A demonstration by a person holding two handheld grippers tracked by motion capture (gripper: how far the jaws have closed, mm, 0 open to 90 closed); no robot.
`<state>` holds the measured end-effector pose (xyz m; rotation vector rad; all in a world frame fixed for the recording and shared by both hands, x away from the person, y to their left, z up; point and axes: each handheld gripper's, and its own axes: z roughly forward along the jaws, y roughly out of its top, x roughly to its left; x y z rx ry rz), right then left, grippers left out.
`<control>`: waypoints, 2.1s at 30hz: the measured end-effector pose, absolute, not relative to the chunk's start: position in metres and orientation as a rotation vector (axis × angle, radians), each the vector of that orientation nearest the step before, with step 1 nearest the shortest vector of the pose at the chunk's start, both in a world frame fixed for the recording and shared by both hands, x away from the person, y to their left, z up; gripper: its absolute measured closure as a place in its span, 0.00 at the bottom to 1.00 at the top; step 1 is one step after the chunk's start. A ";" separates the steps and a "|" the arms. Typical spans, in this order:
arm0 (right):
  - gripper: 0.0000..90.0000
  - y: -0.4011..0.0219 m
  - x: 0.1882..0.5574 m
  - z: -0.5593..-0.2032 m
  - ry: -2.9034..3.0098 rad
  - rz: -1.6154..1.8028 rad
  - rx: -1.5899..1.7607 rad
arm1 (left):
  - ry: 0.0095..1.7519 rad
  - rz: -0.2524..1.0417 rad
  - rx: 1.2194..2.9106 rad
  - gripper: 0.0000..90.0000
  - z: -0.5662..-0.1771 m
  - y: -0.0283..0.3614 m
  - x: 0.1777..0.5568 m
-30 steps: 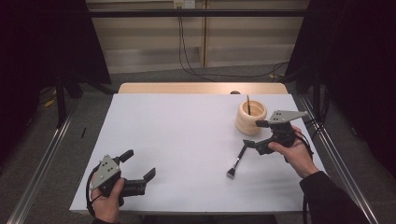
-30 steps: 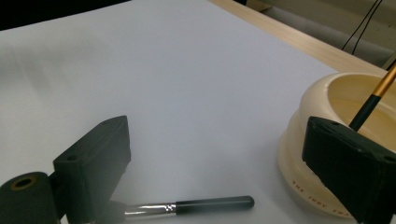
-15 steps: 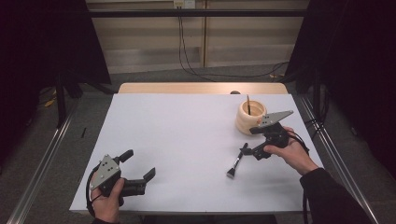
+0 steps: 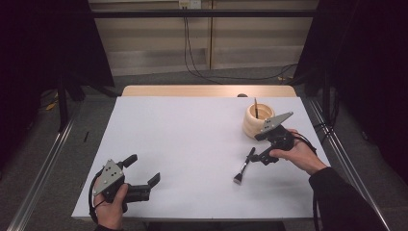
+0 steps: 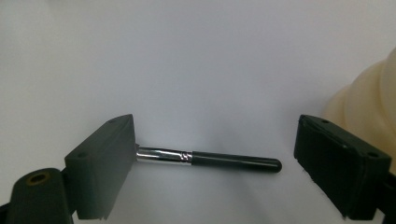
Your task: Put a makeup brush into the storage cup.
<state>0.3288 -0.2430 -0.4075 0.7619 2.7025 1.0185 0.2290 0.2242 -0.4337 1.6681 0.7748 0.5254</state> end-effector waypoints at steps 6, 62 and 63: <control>0.14 -0.240 0.334 -0.413 2.753 0.976 0.674 | 0.770 0.524 1.673 0.01 -0.434 0.224 0.229; 0.48 -0.202 0.347 -0.439 3.036 0.614 0.076 | 0.786 0.526 1.689 0.01 -0.435 0.224 0.231; 0.49 -0.201 0.347 -0.439 3.046 0.616 0.069 | 0.789 0.526 1.686 0.01 -0.435 0.224 0.231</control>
